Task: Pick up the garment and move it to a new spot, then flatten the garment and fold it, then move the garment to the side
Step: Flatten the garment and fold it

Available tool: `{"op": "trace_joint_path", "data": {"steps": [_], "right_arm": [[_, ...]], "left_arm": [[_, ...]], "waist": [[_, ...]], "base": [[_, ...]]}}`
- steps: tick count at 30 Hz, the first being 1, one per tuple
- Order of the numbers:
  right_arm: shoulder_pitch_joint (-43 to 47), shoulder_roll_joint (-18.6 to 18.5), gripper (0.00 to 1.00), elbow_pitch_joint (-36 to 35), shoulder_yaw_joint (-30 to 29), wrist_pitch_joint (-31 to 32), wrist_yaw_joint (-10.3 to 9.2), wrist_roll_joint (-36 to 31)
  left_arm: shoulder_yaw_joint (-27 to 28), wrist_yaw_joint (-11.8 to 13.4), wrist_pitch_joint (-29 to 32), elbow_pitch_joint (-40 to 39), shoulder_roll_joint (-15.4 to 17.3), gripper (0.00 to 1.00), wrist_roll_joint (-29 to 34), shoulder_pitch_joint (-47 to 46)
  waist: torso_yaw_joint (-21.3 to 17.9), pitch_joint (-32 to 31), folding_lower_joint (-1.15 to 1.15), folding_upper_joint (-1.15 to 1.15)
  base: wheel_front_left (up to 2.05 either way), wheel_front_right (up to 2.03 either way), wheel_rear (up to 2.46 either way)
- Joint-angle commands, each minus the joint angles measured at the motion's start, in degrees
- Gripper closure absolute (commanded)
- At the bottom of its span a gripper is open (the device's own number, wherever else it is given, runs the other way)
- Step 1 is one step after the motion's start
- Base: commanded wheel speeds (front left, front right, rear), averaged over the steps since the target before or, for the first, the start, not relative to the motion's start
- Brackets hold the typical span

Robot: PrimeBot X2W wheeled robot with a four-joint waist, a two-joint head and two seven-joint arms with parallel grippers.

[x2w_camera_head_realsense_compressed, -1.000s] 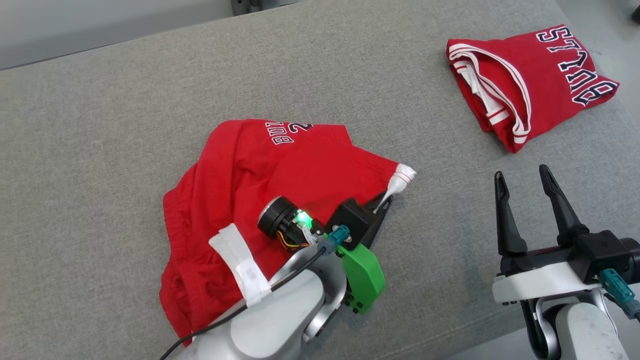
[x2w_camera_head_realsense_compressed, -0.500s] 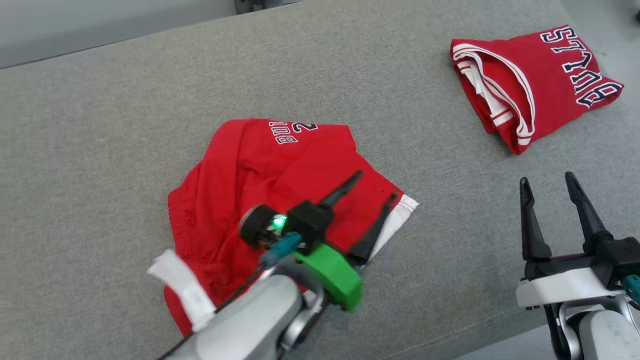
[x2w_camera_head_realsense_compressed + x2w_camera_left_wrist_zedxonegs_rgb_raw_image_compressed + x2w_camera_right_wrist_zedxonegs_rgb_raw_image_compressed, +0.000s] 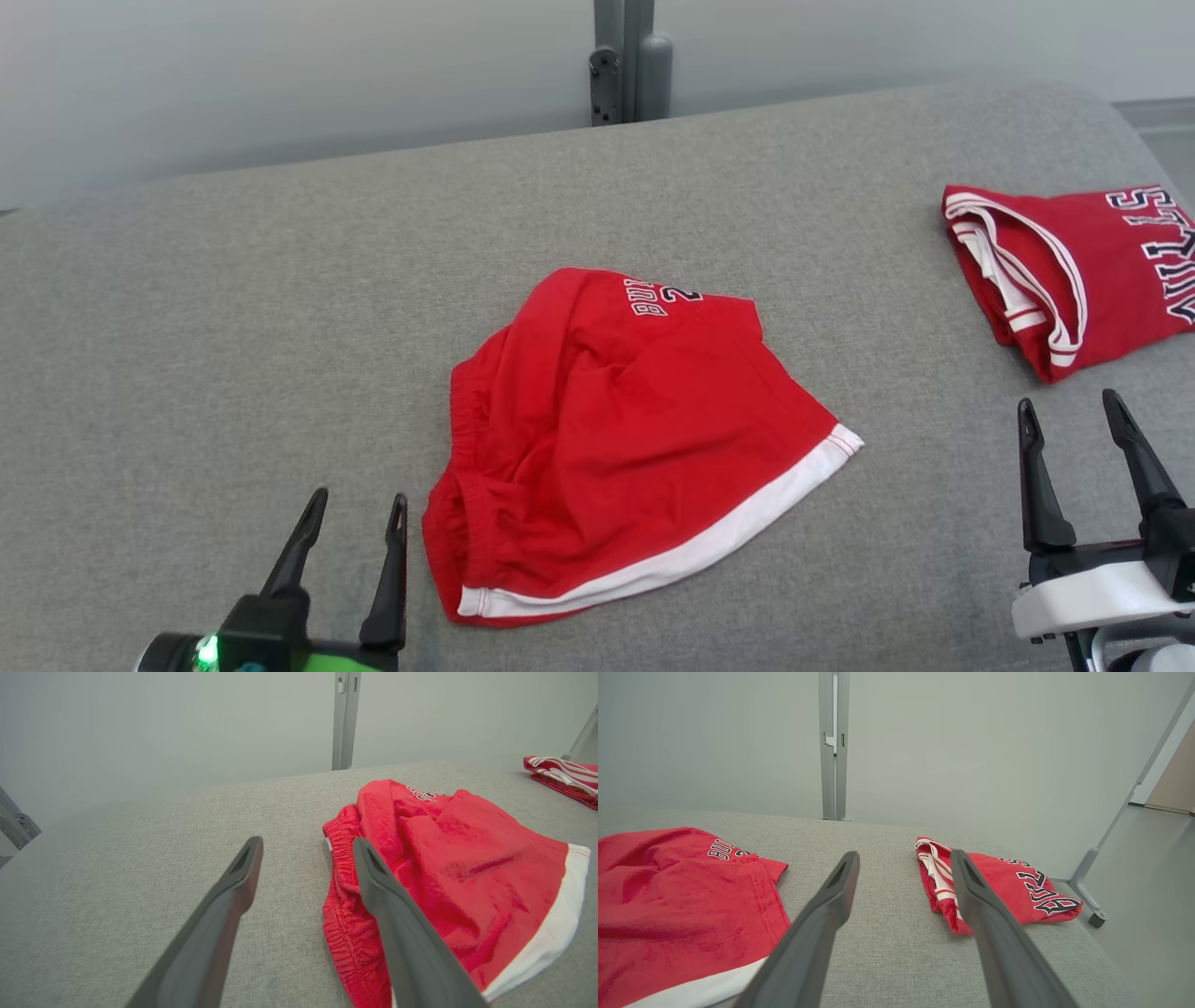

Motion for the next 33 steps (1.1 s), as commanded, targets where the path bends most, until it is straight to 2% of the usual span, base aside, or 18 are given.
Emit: {"op": "trace_joint_path", "data": {"steps": [1,8,15,23,33], "right_arm": [[1.4,-0.1,0.00,0.5,-0.1,-0.2,-0.09,0.2],[2.6,0.4,0.00,3.1,-0.7,-0.2,-0.09,0.4],[2.9,0.8,0.00,4.3,-0.7,-0.1,-0.09,0.2],[2.8,1.0,0.00,4.2,-0.2,-0.1,-0.09,-0.1],[2.1,0.8,0.00,4.8,0.7,-0.1,-0.09,0.8]], "left_arm": [[2.4,-1.4,-0.1,-0.3,-1.0,0.00,0.9,3.3],[13.9,-10.9,-0.2,3.3,-6.3,0.00,7.1,12.2],[23.1,-17.9,-0.2,4.5,-12.3,0.00,13.6,14.6],[29.4,-23.1,-0.2,3.3,-17.4,0.00,18.4,14.5],[31.7,-26.0,-0.2,1.5,-20.0,0.00,21.7,13.4]], "waist": [[5.1,-5.5,0.00,0.00],[6.3,-6.4,0.00,0.00],[6.6,-6.3,0.00,0.00],[6.9,-6.3,0.00,0.00],[7.9,-6.3,0.00,0.00]], "base": [[0.00,0.00,0.00],[0.00,0.00,0.00],[0.00,0.00,0.00],[0.00,0.00,0.00],[0.00,0.00,0.00]]}}
